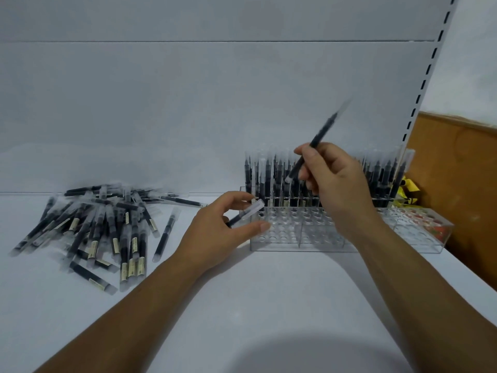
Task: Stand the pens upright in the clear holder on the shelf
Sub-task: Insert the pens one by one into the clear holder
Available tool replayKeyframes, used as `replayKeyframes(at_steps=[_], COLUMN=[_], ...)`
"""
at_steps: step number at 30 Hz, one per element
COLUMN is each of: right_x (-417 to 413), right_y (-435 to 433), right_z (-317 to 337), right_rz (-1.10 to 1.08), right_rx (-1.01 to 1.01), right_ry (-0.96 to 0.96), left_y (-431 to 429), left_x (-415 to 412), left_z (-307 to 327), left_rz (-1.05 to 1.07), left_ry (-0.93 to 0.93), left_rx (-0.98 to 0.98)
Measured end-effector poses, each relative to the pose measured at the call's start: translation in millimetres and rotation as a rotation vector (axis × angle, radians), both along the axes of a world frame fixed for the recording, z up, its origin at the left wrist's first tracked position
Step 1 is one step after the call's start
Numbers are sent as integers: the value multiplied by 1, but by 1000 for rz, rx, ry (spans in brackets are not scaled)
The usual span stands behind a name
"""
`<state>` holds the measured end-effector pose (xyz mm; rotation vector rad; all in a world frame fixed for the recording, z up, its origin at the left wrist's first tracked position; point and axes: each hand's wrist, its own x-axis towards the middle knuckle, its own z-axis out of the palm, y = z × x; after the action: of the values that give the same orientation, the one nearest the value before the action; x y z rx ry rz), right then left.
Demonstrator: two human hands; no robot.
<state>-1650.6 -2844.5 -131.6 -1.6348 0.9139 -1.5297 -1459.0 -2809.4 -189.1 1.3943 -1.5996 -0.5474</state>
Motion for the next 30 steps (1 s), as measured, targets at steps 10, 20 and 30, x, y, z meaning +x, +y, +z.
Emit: replayKeyframes(at_steps=[10,20,30], right_x=[8,7,-5], right_y=[-4,-5,0], right_z=[-16,-19,-4], right_rz=[19,-112,-208], right_rx=[60,-59,-143], right_ry=[532,987,905], left_y=[-1,0,10], left_x=[1,0,-5], left_z=[-1,0,10], left_rz=[-8,-13,29], left_ry=[19,12,46], left_rx=[5,-5,-145])
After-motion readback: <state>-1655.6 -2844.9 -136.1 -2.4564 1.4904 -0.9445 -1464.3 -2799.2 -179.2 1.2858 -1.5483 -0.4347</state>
